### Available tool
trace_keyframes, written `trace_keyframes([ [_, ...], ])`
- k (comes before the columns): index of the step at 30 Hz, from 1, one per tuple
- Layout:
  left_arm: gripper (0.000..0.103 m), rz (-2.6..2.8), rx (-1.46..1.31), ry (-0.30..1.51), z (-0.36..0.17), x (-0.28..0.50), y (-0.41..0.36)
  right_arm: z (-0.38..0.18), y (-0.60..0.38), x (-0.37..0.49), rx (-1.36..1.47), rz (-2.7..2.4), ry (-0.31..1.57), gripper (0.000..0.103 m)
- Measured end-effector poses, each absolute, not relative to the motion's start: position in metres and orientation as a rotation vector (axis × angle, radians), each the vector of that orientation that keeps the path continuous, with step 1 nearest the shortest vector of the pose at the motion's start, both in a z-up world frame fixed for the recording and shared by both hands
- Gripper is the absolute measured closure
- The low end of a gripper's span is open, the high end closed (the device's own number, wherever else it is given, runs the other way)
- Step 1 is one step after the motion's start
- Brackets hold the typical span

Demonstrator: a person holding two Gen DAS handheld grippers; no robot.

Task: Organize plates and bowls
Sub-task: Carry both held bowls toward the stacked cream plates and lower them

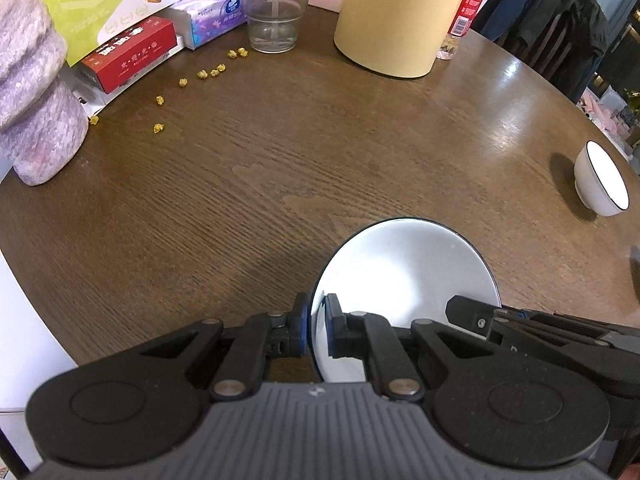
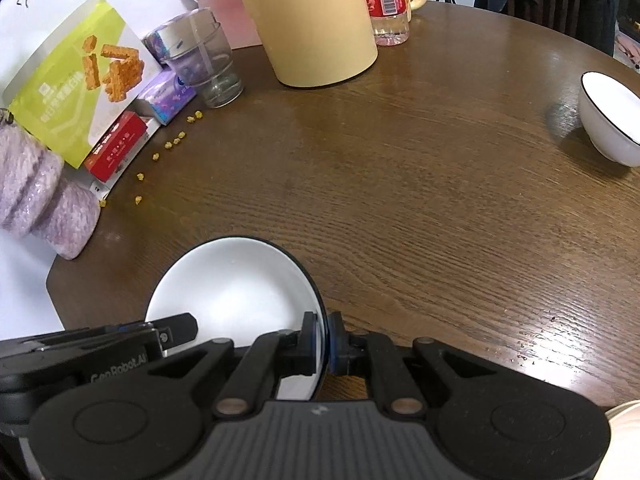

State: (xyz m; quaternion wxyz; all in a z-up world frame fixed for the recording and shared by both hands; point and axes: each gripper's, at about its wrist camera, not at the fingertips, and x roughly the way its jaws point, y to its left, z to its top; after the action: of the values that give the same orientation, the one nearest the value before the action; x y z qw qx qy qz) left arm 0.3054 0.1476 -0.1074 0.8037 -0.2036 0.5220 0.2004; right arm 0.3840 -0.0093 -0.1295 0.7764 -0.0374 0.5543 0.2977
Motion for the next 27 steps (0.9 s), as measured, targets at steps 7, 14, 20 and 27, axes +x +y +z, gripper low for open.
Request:
trace_keyframes([
  [7,0.094,0.434,-0.442,1.125,-0.108,0.303,0.15,-0.132,-0.008,0.381,-0.087,0.657,1.196,0.097],
  [14,0.094,0.438,-0.453,1.134,-0.113,0.3,0.152,-0.137,-0.004,0.379,-0.099,0.668,1.197,0.097],
  [20,0.094,0.442,-0.458,1.142,-0.117,0.301,0.154,-0.141,-0.003,0.378,-0.105,0.672,1.201,0.097],
  [27,0.094,0.445,-0.459,1.143,-0.118,0.301,0.154,-0.143,-0.002,0.377,-0.106,0.673,1.201,0.097],
])
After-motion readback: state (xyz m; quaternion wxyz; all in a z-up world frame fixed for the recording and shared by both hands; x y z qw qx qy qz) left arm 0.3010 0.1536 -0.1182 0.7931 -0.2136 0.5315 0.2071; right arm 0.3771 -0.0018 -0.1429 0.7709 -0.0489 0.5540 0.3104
